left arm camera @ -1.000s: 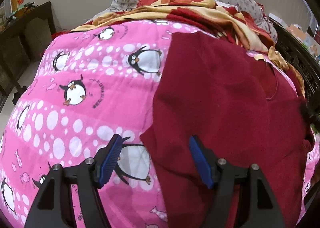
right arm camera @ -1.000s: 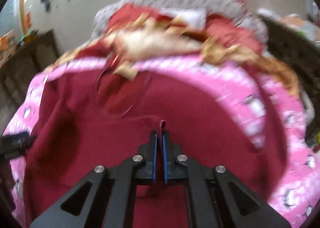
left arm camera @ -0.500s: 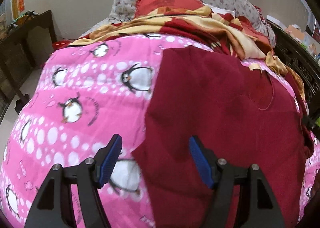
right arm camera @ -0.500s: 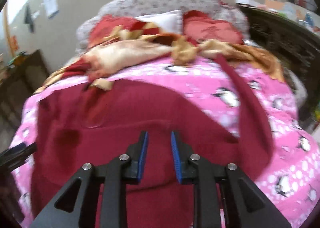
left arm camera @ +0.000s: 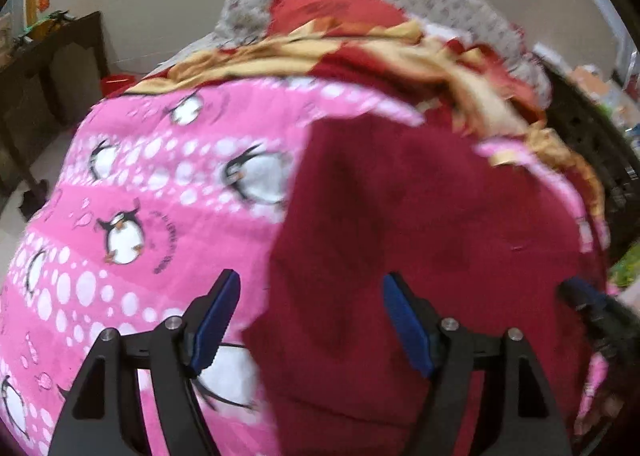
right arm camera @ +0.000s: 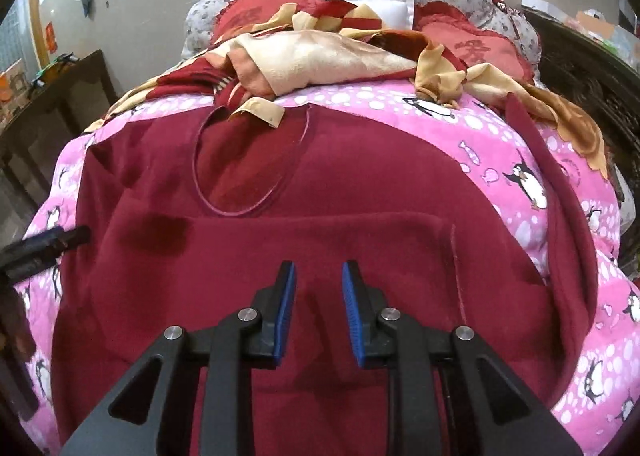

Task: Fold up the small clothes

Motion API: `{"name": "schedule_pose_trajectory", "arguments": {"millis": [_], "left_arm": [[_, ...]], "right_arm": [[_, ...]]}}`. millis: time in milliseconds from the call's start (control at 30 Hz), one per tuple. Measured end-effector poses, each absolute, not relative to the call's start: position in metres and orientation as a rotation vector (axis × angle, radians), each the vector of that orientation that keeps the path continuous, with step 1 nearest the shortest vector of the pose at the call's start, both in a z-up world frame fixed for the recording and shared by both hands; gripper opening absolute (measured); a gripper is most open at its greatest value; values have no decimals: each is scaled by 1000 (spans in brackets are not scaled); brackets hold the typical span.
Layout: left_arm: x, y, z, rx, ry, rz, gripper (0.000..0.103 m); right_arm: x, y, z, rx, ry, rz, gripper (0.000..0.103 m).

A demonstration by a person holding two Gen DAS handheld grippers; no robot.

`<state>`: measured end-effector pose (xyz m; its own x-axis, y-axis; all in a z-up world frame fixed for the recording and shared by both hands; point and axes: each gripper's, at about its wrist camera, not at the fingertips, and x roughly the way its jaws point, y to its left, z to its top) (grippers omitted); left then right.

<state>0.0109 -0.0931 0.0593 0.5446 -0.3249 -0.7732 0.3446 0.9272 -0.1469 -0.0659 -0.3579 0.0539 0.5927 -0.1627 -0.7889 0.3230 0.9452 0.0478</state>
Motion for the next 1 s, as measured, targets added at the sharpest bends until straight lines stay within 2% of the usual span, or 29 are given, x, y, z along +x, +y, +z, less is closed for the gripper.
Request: {"name": "schedule_pose_trajectory", "arguments": {"millis": [167,367,567,667,1000], "left_arm": [[-1,-130,68,43,918,-511,78],[12,-180,20,170,1040,-494,79],[6,-181,21,181,1001,-499,84],[1,-179,19,180,985,-512,88],[-2,-184,15,190,962,-515,97]], "right_arm": [[-78,-366,45,218,920,-333,34],[-83,-374,43,230,937,-294,34],[-117,-414,72,271,828,-399,40],[-128,-443,80,260,801,-511,49],[-107,-553,50,295,913,-731,47]]}}
